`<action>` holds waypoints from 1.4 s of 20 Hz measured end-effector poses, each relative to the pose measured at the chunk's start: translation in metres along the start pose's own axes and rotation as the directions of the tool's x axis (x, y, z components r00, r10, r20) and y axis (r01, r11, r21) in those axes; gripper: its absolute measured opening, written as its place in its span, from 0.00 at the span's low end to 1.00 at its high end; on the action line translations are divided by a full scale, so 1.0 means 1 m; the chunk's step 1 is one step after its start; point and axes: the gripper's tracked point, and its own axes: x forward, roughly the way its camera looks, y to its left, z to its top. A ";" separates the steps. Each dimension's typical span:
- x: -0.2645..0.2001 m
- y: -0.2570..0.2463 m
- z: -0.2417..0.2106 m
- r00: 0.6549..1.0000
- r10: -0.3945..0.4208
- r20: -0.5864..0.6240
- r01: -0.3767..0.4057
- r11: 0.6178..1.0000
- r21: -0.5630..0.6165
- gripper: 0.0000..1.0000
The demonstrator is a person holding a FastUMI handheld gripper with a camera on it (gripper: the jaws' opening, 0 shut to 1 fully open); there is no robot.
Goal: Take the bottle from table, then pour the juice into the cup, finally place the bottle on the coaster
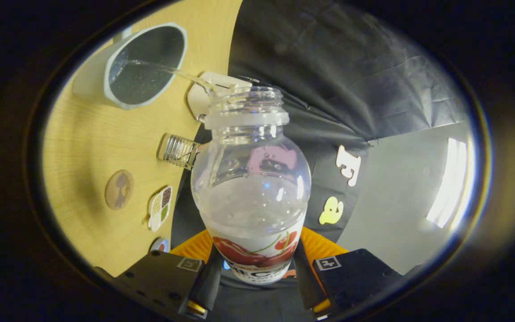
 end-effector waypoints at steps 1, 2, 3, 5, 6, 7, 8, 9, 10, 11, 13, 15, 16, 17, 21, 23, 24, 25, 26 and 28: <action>0.000 0.000 0.001 1.000 -0.001 0.003 0.001 1.000 -0.001 0.76; 0.001 -0.002 0.002 1.000 -0.008 0.005 0.008 1.000 -0.004 0.76; 0.001 -0.004 0.003 1.000 -0.018 0.009 0.018 1.000 -0.010 0.76; 0.000 -0.005 0.002 1.000 -0.022 0.009 0.022 1.000 -0.015 0.76; -0.001 -0.006 0.001 1.000 -0.027 0.011 0.027 0.999 -0.019 0.76; -0.001 -0.008 0.001 0.999 -0.035 0.012 0.035 0.999 -0.025 0.76; -0.001 -0.010 0.001 0.999 -0.042 0.013 0.042 0.999 -0.030 0.76; 0.000 -0.012 0.000 0.999 -0.050 0.013 0.050 0.998 -0.031 0.76; 0.000 -0.013 -0.001 0.998 -0.055 0.012 0.055 0.998 -0.032 0.76; 0.000 -0.012 -0.002 0.999 -0.053 0.010 0.054 0.998 -0.028 0.76; -0.002 -0.012 -0.001 0.998 -0.056 0.009 0.057 0.998 -0.025 0.76; -0.003 -0.012 -0.002 0.998 -0.059 0.010 0.059 0.998 -0.022 0.76; -0.002 -0.012 -0.001 0.998 -0.060 0.011 0.060 0.998 -0.021 0.76; -0.002 -0.012 -0.001 0.998 -0.062 0.012 0.062 0.998 -0.022 0.76; -0.005 -0.011 0.002 0.997 -0.073 0.021 0.073 0.997 -0.033 0.76; -0.007 -0.012 0.003 0.997 -0.077 0.021 0.077 0.997 -0.029 0.76; -0.008 -0.012 0.002 0.997 -0.075 0.020 0.076 0.997 -0.019 0.76; -0.008 -0.010 0.003 0.998 -0.067 0.017 0.067 0.998 -0.001 0.76; -0.007 -0.005 0.001 0.999 -0.046 0.008 0.046 0.999 0.025 0.76; -0.010 0.012 -0.003 0.999 0.031 -0.012 -0.030 0.995 0.096 0.76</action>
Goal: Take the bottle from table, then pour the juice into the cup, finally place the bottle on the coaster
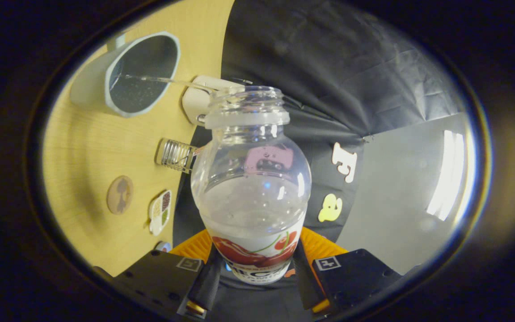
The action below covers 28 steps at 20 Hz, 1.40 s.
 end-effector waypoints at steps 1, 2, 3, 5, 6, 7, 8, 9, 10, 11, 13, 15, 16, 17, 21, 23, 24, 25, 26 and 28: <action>-0.001 0.010 -0.001 0.999 0.045 -0.008 -0.044 0.998 0.046 0.76; -0.001 0.018 -0.003 0.997 0.081 -0.015 -0.079 0.992 0.094 0.76; -0.002 0.025 -0.003 0.993 0.115 -0.020 -0.112 0.984 0.138 0.76; -0.006 0.038 -0.007 0.983 0.182 -0.024 -0.172 0.959 0.225 0.76; -0.010 0.045 -0.007 0.975 0.220 -0.023 -0.206 0.940 0.272 0.76; -0.013 0.052 -0.008 0.965 0.262 -0.020 -0.242 0.915 0.323 0.77; -0.017 0.061 -0.010 0.953 0.304 -0.015 -0.276 0.883 0.380 0.77; -0.019 0.069 -0.011 0.936 0.351 -0.010 -0.311 0.841 0.442 0.77; -0.022 0.079 -0.012 0.915 0.404 -0.001 -0.347 0.788 0.508 0.77; -0.026 0.087 -0.011 0.890 0.455 0.016 -0.381 0.724 0.574 0.77; -0.035 0.100 -0.009 0.838 0.541 0.066 -0.429 0.581 0.691 0.77; -0.039 0.105 -0.008 0.799 0.592 0.108 -0.440 0.452 0.776 0.77; -0.039 0.106 -0.009 0.786 0.605 0.126 -0.435 0.396 0.809 0.77; -0.039 0.103 -0.011 0.775 0.615 0.143 -0.428 0.345 0.836 0.77; -0.026 0.098 -0.018 0.760 0.617 0.206 -0.382 0.167 0.909 0.77; -0.019 0.091 -0.014 0.762 0.595 0.256 -0.367 0.072 0.927 0.77; -0.014 0.089 -0.012 0.763 0.583 0.279 -0.356 0.019 0.934 0.77; -0.007 0.087 -0.010 0.766 0.573 0.293 -0.338 -0.029 0.941 0.77; -0.001 0.085 -0.011 0.773 0.558 0.302 -0.320 -0.070 0.945 0.77; 0.018 0.084 -0.013 0.798 0.520 0.306 -0.281 -0.129 0.951 0.77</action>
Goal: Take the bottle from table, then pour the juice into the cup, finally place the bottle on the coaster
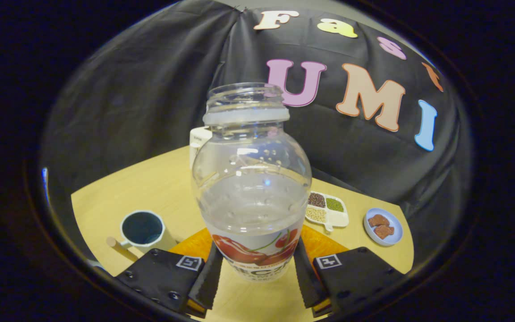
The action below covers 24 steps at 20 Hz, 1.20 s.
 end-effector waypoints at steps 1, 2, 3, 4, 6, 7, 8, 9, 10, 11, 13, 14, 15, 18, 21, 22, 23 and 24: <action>0.009 -0.004 0.004 1.000 -0.003 0.022 0.002 0.999 0.034 0.77; 0.017 -0.007 0.005 0.999 0.000 0.039 -0.003 0.997 0.074 0.77; 0.026 -0.010 0.006 0.998 0.007 0.056 -0.013 0.993 0.119 0.77; 0.035 -0.012 0.006 0.998 0.006 0.069 -0.018 0.986 0.166 0.77; 0.052 -0.024 -0.001 0.997 -0.008 0.077 -0.010 0.972 0.233 0.77; 0.060 -0.029 -0.006 0.997 -0.017 0.075 -0.003 0.967 0.256 0.77; 0.068 -0.034 -0.014 0.998 -0.021 0.067 0.001 0.960 0.281 0.77; 0.074 -0.034 -0.021 0.999 -0.013 0.052 -0.004 0.952 0.305 0.77; 0.080 -0.034 -0.028 0.999 -0.003 0.038 -0.009 0.947 0.320 0.77; 0.086 -0.035 -0.034 1.000 0.000 0.029 -0.010 0.945 0.326 0.77; 0.096 -0.035 -0.048 1.000 -0.005 -0.002 0.005 0.952 0.307 0.77; 0.100 -0.033 -0.054 1.000 -0.006 -0.016 0.011 0.956 0.295 0.77; 0.104 -0.031 -0.058 1.000 -0.005 -0.023 0.011 0.958 0.288 0.78; 0.111 -0.032 -0.062 1.000 -0.013 -0.025 0.019 0.962 0.271 0.79; 0.117 -0.033 -0.068 0.999 -0.018 -0.034 0.027 0.959 0.281 0.79; 0.119 -0.035 -0.070 0.999 -0.024 -0.039 0.034 0.960 0.278 0.80; 0.120 -0.037 -0.071 0.999 -0.035 -0.039 0.044 0.961 0.272 0.80; 0.121 -0.040 -0.071 0.998 -0.045 -0.037 0.053 0.962 0.269 0.80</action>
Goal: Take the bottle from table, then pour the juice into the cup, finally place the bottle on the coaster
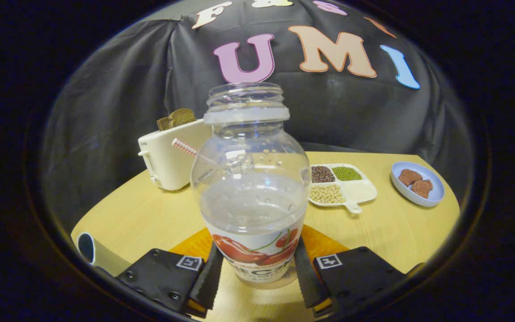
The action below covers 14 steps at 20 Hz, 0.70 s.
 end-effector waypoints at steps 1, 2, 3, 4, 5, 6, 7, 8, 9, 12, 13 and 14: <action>0.001 0.000 0.000 1.000 0.000 0.004 0.000 1.000 0.005 0.80; 0.000 0.001 0.000 1.000 0.000 0.006 0.000 1.000 0.009 0.81; 0.001 0.000 0.001 1.000 0.000 0.007 0.000 1.000 0.013 0.81; 0.001 0.000 0.001 1.000 0.000 0.006 0.000 1.000 0.018 0.81; 0.001 0.000 0.001 1.000 0.000 0.005 0.000 1.000 0.023 0.81; 0.001 -0.001 0.001 1.000 0.000 0.004 0.000 1.000 0.029 0.82; 0.000 -0.001 0.001 1.000 0.000 0.002 0.000 1.000 0.029 0.82; 0.001 0.000 0.001 1.000 0.000 0.004 -0.001 1.000 0.028 0.84; 0.001 0.000 0.001 1.000 0.002 0.007 -0.002 1.000 0.027 0.86; -0.001 0.006 0.001 1.000 0.020 0.016 -0.020 0.999 0.033 0.91; -0.002 0.006 0.002 1.000 0.022 0.019 -0.022 0.999 0.031 0.93; -0.004 0.006 0.003 1.000 0.019 0.022 -0.020 0.999 0.026 0.95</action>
